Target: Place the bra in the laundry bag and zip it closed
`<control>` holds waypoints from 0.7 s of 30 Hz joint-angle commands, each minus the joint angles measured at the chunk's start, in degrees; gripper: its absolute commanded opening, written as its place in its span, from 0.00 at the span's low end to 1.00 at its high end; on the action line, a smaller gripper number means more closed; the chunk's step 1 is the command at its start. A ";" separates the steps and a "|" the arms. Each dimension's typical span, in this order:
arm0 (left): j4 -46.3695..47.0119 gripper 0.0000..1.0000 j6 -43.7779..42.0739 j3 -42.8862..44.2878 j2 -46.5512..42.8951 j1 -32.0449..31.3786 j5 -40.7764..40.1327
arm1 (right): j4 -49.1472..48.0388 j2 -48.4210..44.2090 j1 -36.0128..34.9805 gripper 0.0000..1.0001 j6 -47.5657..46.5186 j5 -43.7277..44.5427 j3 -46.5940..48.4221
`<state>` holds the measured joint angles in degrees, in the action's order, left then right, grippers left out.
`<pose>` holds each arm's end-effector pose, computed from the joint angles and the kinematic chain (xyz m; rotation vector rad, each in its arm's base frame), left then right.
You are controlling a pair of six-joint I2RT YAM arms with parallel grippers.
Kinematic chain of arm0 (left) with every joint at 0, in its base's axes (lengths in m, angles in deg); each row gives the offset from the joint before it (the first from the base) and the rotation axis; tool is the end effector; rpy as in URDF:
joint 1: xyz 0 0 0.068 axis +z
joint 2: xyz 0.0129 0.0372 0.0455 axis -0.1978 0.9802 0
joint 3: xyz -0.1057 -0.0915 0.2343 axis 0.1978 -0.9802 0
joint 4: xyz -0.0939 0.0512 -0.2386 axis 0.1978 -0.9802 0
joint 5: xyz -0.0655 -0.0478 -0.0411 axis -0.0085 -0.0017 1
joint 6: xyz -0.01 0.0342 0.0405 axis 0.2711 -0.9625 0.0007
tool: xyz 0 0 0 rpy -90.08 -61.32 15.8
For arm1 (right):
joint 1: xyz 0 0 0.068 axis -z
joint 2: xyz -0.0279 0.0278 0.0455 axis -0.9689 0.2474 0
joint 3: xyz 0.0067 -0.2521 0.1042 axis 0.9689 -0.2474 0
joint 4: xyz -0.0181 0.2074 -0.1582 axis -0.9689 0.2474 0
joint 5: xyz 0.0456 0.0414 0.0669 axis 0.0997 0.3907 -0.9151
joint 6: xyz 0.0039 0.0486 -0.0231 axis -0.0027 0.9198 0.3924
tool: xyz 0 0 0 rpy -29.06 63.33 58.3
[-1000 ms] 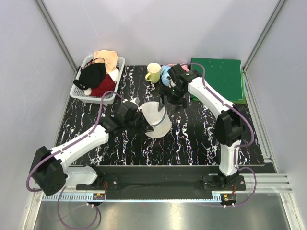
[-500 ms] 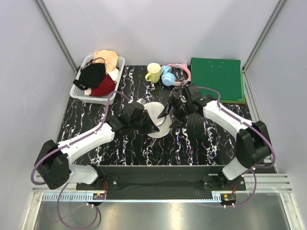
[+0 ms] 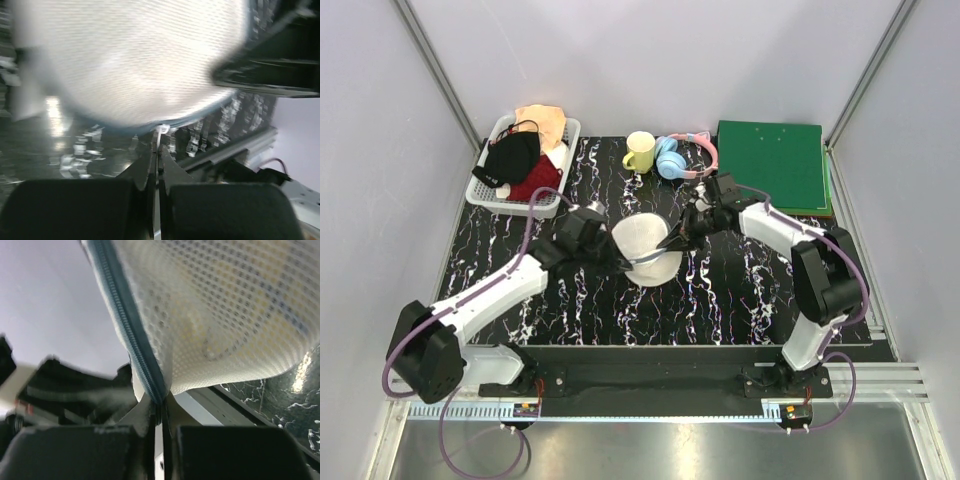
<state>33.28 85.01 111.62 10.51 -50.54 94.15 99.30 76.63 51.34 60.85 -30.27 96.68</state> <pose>0.2061 -0.1745 0.2542 -0.2951 2.5511 -0.9100 0.3185 0.1710 0.2102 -0.3513 -2.7742 -1.4052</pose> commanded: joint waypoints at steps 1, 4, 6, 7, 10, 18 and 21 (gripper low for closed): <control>-8.22 0.00 -10.29 -3.01 -4.85 8.18 -4.69 | 3.86 2.51 4.56 0.00 -12.48 -15.48 4.05; -9.36 0.00 -15.31 -2.66 -4.59 11.27 -4.25 | 9.85 3.57 4.47 0.00 -18.82 -16.46 7.39; -9.71 0.00 -16.89 -1.78 -4.24 11.45 -3.29 | 10.91 4.01 4.47 0.00 -20.74 -17.07 9.06; -9.63 0.00 -16.98 -1.70 -3.80 11.45 -2.76 | 12.66 4.88 4.47 0.00 -21.63 -17.07 9.85; -9.54 0.00 -16.99 -1.69 -3.80 11.36 -0.91 | 15.83 6.73 4.39 0.00 -24.09 -17.60 12.83; -3.05 0.00 -8.05 -1.78 -6.43 10.22 5.50 | 33.07 8.41 2.54 0.63 -26.67 7.61 24.02; 2.49 0.00 -3.03 -2.48 -5.30 6.98 6.38 | 31.23 3.67 2.28 0.77 -22.97 10.00 20.34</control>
<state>27.24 74.76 109.23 6.09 -40.38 96.64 126.36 86.14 54.55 35.38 -28.70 118.75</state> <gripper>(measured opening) 0.012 0.710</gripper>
